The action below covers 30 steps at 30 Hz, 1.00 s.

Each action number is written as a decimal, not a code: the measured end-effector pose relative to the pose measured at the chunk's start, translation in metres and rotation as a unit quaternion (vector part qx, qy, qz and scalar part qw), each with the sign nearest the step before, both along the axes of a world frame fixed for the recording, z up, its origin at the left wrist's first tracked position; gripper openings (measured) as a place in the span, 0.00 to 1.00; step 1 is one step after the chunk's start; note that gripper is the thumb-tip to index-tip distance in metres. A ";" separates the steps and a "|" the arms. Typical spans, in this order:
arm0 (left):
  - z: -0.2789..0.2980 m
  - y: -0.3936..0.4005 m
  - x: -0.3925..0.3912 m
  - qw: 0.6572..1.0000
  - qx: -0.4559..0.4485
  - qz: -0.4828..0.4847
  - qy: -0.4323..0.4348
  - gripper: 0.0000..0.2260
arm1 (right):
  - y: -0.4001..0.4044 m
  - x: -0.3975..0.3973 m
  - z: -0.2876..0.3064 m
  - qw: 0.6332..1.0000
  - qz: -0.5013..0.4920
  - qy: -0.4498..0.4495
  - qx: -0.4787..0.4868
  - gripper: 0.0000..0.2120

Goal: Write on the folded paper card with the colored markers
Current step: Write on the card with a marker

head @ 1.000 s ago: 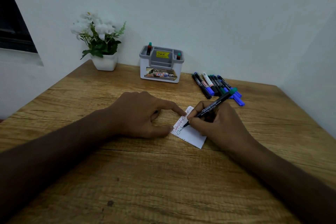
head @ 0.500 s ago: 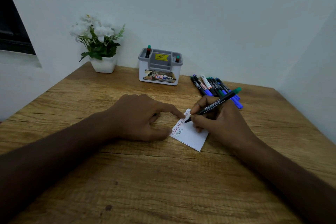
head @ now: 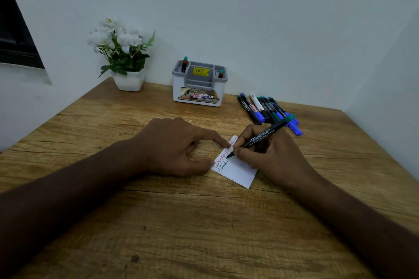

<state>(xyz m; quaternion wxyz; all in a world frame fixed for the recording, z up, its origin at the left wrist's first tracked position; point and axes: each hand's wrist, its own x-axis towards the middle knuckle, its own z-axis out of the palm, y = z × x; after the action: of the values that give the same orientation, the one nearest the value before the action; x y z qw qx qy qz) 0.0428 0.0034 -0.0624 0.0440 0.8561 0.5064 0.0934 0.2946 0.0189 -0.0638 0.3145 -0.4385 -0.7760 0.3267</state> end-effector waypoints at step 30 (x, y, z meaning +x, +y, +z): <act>-0.001 -0.001 0.000 1.000 0.000 0.006 0.004 0.24 | -0.005 -0.006 0.008 0.980 -0.046 0.156 -0.113 0.03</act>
<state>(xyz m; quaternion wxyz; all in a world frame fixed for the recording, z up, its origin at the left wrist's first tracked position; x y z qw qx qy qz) 0.0429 0.0026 -0.0630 0.0415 0.8533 0.5119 0.0903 0.2884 0.0139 -0.0558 0.3945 -0.4505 -0.6544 0.4618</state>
